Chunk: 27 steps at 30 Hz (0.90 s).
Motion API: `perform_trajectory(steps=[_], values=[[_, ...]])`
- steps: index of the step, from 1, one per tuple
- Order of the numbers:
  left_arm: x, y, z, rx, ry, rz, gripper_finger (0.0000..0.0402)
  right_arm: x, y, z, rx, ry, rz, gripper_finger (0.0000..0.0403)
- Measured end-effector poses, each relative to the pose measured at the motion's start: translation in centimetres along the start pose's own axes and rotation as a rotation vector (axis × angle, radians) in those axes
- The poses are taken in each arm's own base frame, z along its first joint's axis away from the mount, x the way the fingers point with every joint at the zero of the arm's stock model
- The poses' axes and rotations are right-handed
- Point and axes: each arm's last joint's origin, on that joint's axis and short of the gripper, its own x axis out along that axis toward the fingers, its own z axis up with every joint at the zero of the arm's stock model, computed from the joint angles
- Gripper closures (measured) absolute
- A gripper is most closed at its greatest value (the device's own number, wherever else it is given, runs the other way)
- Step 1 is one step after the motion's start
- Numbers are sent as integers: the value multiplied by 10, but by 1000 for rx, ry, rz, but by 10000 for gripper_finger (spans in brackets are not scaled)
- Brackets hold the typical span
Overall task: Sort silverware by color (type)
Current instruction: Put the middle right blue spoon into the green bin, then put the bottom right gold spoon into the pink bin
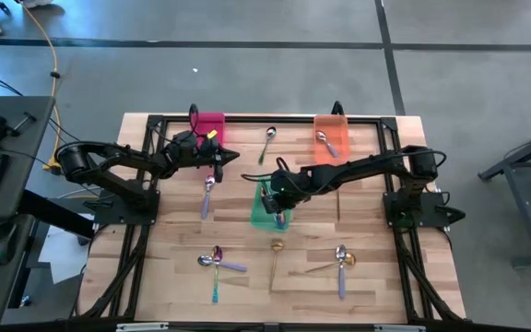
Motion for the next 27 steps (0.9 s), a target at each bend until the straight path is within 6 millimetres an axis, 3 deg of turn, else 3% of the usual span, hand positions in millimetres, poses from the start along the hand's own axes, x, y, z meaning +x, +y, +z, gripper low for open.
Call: perform_trajectory(steps=[9, 19, 23, 27], values=[[0, 0, 0, 0, 0, -1, 401, 9, -4, 0, 6, -12, -34, 397], [0, 0, 0, 2, 0, -1, 401, 6, -6, 5, -145, -29, -50, 331], [0, 0, 0, 1, 1, 0, 401, -13, 0, 8, -239, -60, -5, 324], [0, 0, 0, 2, 1, 0, 401, -48, 10, 8, -352, -123, 48, 341]])
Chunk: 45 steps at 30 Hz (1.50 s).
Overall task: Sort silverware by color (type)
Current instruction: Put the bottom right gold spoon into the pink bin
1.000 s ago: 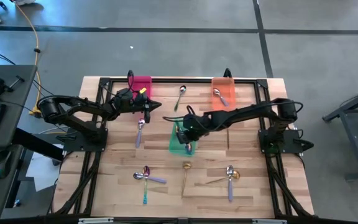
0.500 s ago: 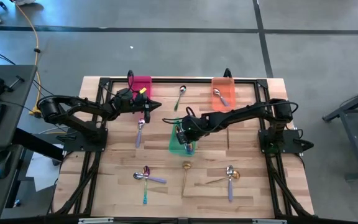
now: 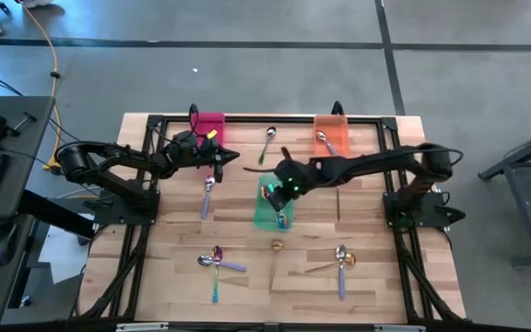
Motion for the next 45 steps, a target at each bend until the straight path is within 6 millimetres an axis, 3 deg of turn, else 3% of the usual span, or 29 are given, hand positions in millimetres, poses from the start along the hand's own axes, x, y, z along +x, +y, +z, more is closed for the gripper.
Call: perform_trajectory(steps=[5, 9, 16, 22, 28, 36, 45], values=[[0, 0, 0, 0, 0, 0, 401, -37, 11, -13, -119, 21, -21, 387], [0, 0, 0, -1, 1, 0, 401, -43, 17, -39, -185, 139, -85, 397], [0, 0, -1, -3, 7, 0, 401, -32, 31, -92, -247, 346, -182, 328], [0, 0, -5, -18, 52, 3, 401, -38, 48, -129, -293, 436, -177, 253], [0, 0, -6, -22, 64, 4, 401, -46, 59, -169, -450, 522, -195, 228], [0, 0, -7, -22, 64, 4, 401, -31, 63, -206, -515, 601, -241, 226], [0, 0, -7, -31, 65, 4, 401, -4, 58, -221, -622, 663, -266, 265]])
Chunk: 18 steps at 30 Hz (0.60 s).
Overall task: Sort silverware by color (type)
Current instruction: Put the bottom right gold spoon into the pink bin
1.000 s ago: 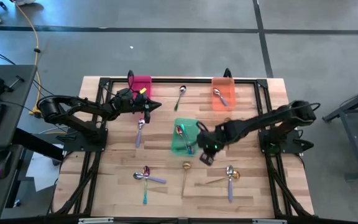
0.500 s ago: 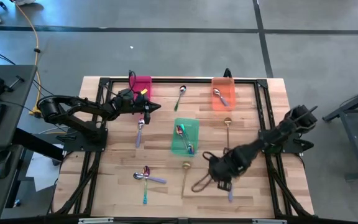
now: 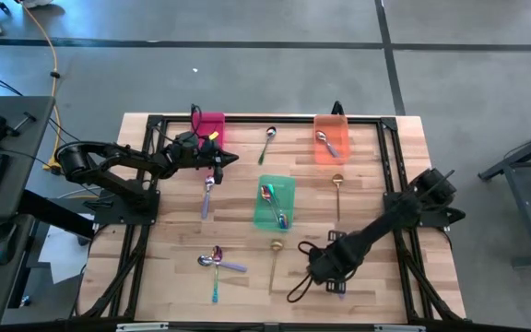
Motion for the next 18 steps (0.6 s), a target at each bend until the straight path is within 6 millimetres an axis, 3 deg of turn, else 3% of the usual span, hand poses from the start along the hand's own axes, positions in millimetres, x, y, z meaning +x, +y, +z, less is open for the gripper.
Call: perform_trajectory(steps=[8, 15, 18], values=[[0, 0, -1, -7, 7, 0, 401, 17, 1, 3, -13, 35, -31, 322], [0, 0, -1, -20, 11, -4, 401, 18, -1, 6, 16, 21, -36, 392], [0, 0, -1, -21, 12, -4, 401, 16, -2, 8, 24, 18, -32, 396]])
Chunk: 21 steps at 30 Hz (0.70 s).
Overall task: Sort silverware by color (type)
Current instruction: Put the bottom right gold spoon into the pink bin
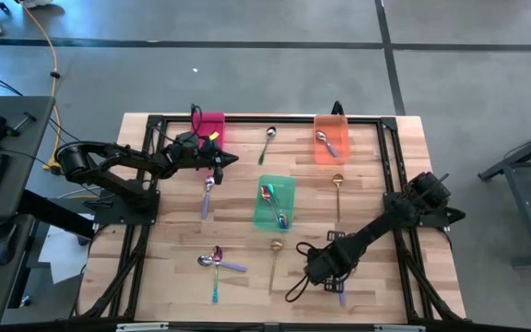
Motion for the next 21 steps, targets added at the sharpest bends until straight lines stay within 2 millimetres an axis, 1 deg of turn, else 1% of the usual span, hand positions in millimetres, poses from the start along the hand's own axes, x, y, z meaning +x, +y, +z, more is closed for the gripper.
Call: perform_trajectory(steps=[4, 9, 13, 16, 21], values=[[0, 0, -1, -2, 8, 0, 401, -9, -4, 1, 25, -34, 12, 401], [0, 0, -1, -13, 13, 1, 401, -39, -16, 0, 76, -150, -17, 402], [0, 0, -1, -22, 13, 1, 401, -69, -36, 2, 121, -285, -68, 402], [0, 0, -1, -24, 14, -16, 401, -88, -55, 6, 140, -397, -141, 402], [0, -1, -1, -37, 10, -23, 389, -109, -90, 27, 139, -551, -185, 402]])
